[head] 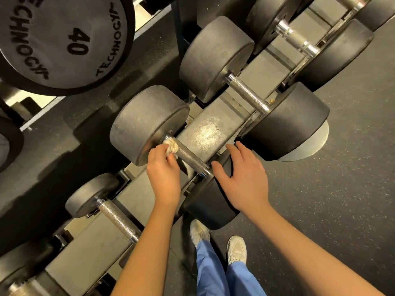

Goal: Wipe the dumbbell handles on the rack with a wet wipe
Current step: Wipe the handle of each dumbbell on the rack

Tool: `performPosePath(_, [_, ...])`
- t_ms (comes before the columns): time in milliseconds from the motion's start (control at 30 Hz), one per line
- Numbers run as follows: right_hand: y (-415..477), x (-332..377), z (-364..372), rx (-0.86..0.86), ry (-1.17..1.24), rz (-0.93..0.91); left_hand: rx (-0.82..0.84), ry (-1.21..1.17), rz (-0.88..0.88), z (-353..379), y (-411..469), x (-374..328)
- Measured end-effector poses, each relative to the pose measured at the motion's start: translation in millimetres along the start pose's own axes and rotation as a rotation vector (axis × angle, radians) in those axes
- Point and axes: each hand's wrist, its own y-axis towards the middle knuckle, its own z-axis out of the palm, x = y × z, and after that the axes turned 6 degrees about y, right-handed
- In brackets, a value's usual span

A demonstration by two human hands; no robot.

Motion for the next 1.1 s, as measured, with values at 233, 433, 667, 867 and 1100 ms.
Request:
performPosePath(233, [0,1,-1,-0.01,-0.003,0.006,0.147,0.048,0.271,-3,-13,-4])
performPosePath(433, [1,1,-1,0.01,-0.005,0.007,0.071,0.049,0.245,2,-5,-10])
performPosePath(667, [0,1,-2,-0.005,0.035,0.002,0.289,0.062,0.397,-4,-10,-6])
performPosePath(867, [0,-1,-1,-0.014,0.025,-0.01,0.291,0.186,0.409,1,-20,-13])
performPosePath(1100, [2,-5,-4,0.06,0.075,-0.046,0.289,0.251,0.557,0,0,-23])
